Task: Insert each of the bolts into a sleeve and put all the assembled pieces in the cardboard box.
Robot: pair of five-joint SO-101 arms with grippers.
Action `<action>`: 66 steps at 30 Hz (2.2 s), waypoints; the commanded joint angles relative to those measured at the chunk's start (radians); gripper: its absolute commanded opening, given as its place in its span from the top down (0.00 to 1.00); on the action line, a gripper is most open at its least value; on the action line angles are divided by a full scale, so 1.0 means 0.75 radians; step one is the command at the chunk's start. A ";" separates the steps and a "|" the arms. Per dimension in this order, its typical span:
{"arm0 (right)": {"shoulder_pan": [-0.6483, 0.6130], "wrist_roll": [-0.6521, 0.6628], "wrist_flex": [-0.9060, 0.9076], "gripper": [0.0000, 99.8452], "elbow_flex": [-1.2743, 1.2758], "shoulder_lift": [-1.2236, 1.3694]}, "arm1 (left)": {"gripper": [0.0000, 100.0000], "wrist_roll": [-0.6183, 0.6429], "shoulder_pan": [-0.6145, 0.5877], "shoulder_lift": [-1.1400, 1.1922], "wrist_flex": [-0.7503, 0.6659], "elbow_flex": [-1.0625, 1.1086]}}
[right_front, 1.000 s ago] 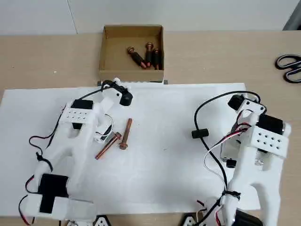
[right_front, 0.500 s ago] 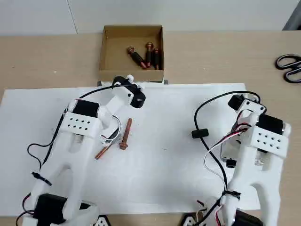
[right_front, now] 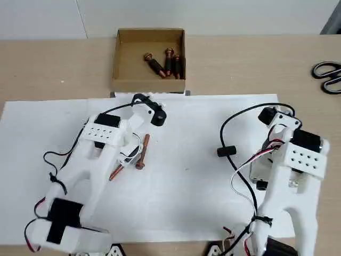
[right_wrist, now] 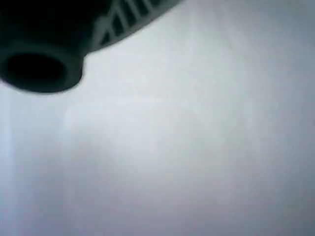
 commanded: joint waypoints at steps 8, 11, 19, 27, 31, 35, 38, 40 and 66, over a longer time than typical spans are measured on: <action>0.011 0.000 -0.021 1.00 -0.006 -0.032 | 0.89 0.006 0.008 0.145 -0.063 -0.009; 0.011 0.000 -0.021 1.00 -0.006 -0.032 | 0.93 0.006 0.020 0.145 -0.068 -0.011; 0.009 0.000 -0.021 1.00 -0.006 -0.032 | 1.00 0.029 0.151 0.145 0.068 -0.075; 0.007 0.000 -0.021 1.00 -0.006 -0.040 | 1.00 0.280 0.153 0.145 0.362 -0.396; 0.007 0.004 -0.013 1.00 -0.014 -0.042 | 1.00 0.385 0.145 0.143 0.563 -0.621; -0.017 0.006 -0.007 1.00 -0.016 -0.044 | 1.00 0.497 0.145 0.143 0.698 -0.836; -0.064 0.012 0.003 1.00 -0.031 -0.058 | 1.00 0.610 0.145 0.143 0.706 -0.891; -0.101 0.012 0.054 1.00 -0.078 -0.109 | 1.00 0.651 0.145 0.131 0.708 -0.899; -0.821 -0.262 0.150 1.00 -0.231 -1.012 | 1.00 0.886 0.143 -1.170 0.516 -0.735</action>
